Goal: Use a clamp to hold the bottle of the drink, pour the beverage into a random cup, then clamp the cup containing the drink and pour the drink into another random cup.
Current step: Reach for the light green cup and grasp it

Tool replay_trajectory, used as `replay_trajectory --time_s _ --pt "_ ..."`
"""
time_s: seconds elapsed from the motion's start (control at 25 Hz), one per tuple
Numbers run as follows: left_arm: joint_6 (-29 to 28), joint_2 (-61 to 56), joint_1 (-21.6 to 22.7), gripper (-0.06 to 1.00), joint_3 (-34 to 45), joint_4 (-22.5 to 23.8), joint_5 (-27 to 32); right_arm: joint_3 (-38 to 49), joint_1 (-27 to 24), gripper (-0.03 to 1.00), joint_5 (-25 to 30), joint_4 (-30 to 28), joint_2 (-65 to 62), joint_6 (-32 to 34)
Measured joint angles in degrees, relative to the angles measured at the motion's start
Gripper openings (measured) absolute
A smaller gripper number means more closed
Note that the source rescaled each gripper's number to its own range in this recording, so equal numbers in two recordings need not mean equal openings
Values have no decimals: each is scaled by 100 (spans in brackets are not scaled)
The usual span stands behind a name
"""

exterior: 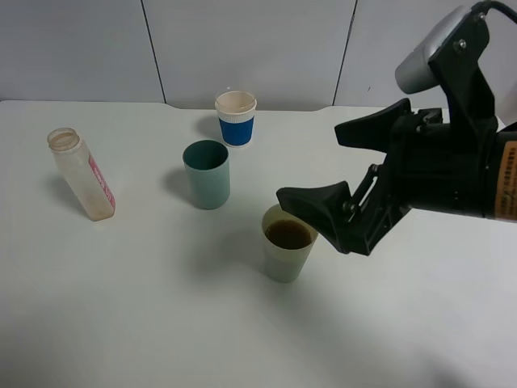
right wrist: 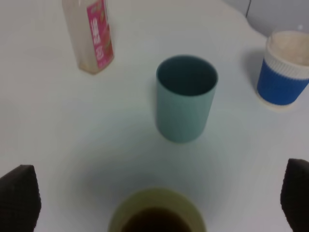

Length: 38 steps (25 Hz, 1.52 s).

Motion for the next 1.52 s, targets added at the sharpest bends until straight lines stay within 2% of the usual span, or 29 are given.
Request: replay_trajectory --time_s 0.24,0.52,0.68,1.12,1.52 --pt "0 0 0 93 0 0 0 117 0 100 -91 -158 0 0" --pt "0 0 0 93 0 0 0 895 0 100 -101 -341 0 75" --pt "0 0 0 93 0 0 0 1053 0 100 -84 -347 0 255" --pt "0 0 0 93 0 0 0 1159 0 100 408 -342 0 308" --pt "0 0 0 93 0 0 0 1159 0 100 631 -17 0 308"
